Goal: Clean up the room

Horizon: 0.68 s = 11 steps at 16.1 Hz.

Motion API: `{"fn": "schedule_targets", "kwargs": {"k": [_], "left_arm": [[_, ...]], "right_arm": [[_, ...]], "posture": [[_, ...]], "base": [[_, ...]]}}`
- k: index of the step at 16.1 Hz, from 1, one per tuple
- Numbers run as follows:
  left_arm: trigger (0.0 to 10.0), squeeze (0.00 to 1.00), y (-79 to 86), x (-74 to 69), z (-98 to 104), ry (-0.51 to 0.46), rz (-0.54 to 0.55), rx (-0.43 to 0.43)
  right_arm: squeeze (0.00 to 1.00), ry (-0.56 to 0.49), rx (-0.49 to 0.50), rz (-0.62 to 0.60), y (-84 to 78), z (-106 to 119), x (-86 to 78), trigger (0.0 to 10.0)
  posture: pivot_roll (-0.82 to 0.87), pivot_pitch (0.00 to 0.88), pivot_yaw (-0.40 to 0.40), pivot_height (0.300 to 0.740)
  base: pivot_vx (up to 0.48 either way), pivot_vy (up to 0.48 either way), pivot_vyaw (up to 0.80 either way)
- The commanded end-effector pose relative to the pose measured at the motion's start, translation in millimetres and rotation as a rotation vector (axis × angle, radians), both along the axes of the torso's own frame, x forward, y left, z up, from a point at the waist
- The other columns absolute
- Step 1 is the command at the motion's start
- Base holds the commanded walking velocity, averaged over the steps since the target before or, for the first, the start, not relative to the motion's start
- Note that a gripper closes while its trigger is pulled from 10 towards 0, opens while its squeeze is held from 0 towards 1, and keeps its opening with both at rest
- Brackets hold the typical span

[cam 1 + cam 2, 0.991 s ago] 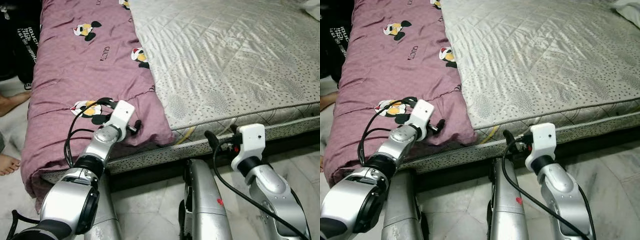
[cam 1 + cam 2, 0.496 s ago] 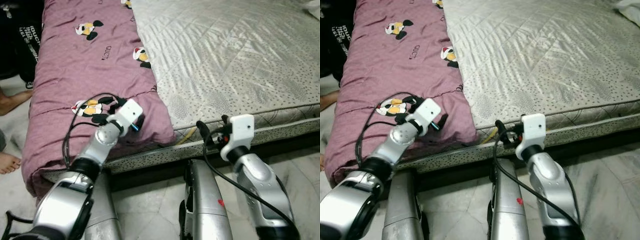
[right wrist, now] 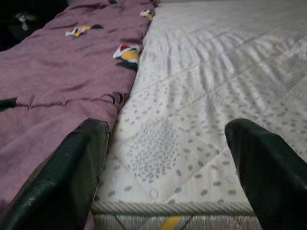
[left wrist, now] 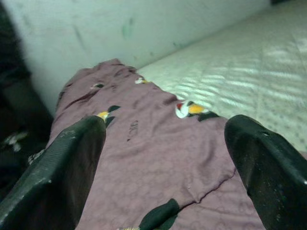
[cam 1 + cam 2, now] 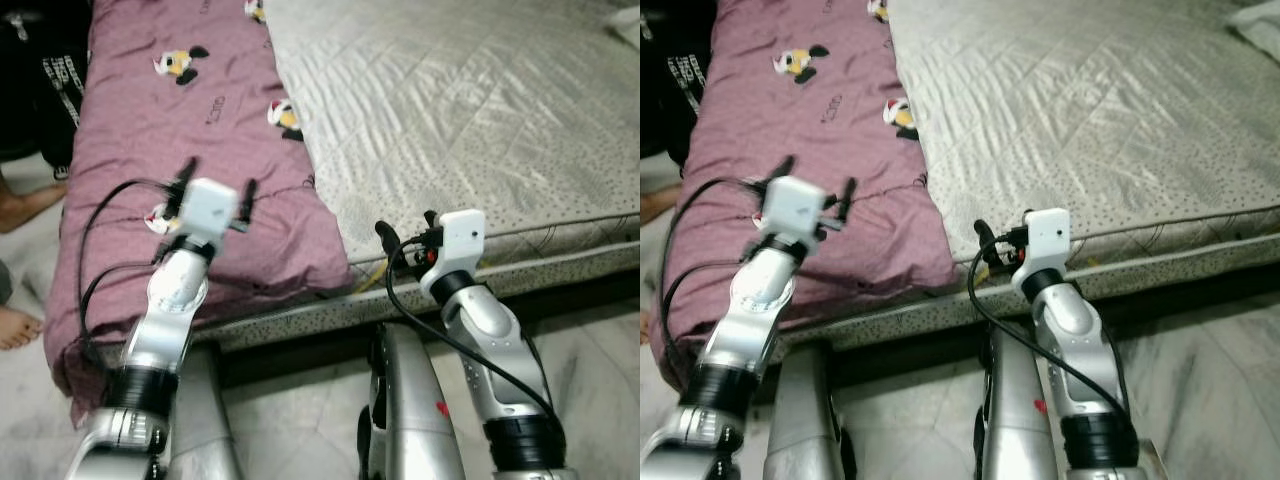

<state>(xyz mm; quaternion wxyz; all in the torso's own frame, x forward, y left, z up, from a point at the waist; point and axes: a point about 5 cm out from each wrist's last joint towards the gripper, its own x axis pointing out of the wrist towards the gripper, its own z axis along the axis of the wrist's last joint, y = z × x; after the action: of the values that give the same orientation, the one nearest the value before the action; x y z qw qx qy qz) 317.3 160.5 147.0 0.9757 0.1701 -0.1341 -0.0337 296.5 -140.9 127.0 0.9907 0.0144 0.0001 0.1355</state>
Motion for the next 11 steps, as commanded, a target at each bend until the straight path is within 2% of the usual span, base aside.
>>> {"fn": "schedule_targets", "kwargs": {"k": [1, 2, 4, 6, 7, 10, 11], "left_arm": [[10.0, 0.00, 5.2, -7.3, 0.5, -0.009, 0.042, -0.050], [10.0, 0.00, 14.4, -24.0, -6.6, 0.006, 0.082, -0.128], [10.0, 0.00, 28.2, -39.0, -15.1, 0.027, 0.148, -0.183], [10.0, 0.00, 35.0, -43.3, -21.3, 0.049, 0.179, -0.190], [10.0, 0.00, 36.0, -43.0, -21.6, 0.056, 0.183, -0.195], [10.0, 0.00, 36.7, -37.3, -17.2, 0.055, 0.182, -0.203], [10.0, 0.00, 34.0, -30.1, -10.2, 0.033, 0.168, -0.214]], "right_arm": [[0.00, -0.008, -0.008, -0.015, -1.2, -0.7, 1.8, 10.0], [0.00, -0.017, -0.006, -0.035, -2.1, -1.7, 6.0, 10.0], [0.00, -0.026, 0.008, -0.056, -4.0, -2.4, 9.7, 10.0], [0.00, -0.012, 0.048, -0.066, -4.3, -4.5, 13.1, 10.0], [0.00, -0.043, 0.055, -0.054, -2.7, -1.4, 14.8, 10.0], [0.00, -0.072, 0.069, -0.037, 4.7, 4.3, 24.4, 10.0], [0.00, -0.095, 0.084, -0.039, 6.5, 11.2, 30.4, 10.0]], "posture": [[-0.04, 0.000, -0.011, 0.486], [-0.04, 0.000, -0.008, 0.486], [-0.03, 0.000, -0.008, 0.486], [-0.02, 0.000, -0.005, 0.486], [-0.02, 0.000, -0.003, 0.486], [-0.01, 0.000, -0.003, 0.514], [0.00, 0.000, -0.025, 0.534]], "base": [[0.000, 0.000, 0.00], [0.000, 0.000, 0.00], [0.000, 0.000, 0.00], [0.000, 0.000, 0.00], [0.000, 0.000, 0.00], [0.000, 0.000, 0.00], [0.000, 0.000, 0.00]]}}
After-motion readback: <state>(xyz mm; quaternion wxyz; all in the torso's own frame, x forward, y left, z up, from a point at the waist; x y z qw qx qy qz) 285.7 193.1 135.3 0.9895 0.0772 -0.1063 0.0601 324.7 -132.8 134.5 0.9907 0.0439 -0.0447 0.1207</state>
